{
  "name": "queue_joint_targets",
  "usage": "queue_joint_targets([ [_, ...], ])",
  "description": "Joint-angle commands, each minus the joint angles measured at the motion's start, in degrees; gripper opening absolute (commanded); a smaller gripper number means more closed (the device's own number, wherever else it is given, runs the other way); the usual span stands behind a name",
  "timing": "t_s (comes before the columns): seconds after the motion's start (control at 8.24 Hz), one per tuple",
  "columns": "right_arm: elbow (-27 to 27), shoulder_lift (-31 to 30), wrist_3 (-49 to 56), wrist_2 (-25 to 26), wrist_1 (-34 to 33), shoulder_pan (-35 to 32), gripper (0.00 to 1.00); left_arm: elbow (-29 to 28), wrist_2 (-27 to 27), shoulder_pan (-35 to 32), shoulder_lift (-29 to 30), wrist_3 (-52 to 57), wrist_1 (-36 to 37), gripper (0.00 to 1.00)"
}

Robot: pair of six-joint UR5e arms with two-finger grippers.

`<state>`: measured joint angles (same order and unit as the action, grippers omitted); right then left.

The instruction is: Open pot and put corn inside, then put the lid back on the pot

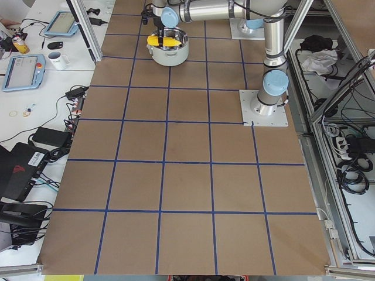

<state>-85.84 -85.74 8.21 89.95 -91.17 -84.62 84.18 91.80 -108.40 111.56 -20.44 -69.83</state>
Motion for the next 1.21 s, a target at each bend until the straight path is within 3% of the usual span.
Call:
queue_joint_targets([
  [0.0, 0.0, 0.0, 0.2, 0.3, 0.1, 0.4, 0.22, 0.1, -1.5, -3.3, 1.2, -0.7, 3.2, 0.0],
  [0.49, 0.0, -0.1, 0.2, 0.4, 0.6, 0.4, 0.16, 0.0, -3.7, -5.6, 5.4, -1.3, 3.5, 0.0],
  [0.73, -0.2, -0.4, 0.2, 1.2, 0.8, 0.4, 0.15, 0.1, -3.9, -6.1, 7.2, -1.2, 7.2, 0.03],
  [0.85, -0.2, -0.4, 0.2, 1.2, 0.7, 0.4, 0.15, 0.1, -3.9, -6.3, 7.9, -0.9, 7.4, 0.23],
  [0.97, -0.2, -0.4, 0.2, 1.1, 0.7, 0.4, 0.15, 0.2, -3.6, -6.3, 7.9, -0.4, 7.4, 0.88],
  [1.09, -0.2, -0.4, 0.2, 1.2, 0.8, 0.4, 0.15, 0.0, -3.5, -6.3, 7.6, -0.6, 7.2, 1.0],
])
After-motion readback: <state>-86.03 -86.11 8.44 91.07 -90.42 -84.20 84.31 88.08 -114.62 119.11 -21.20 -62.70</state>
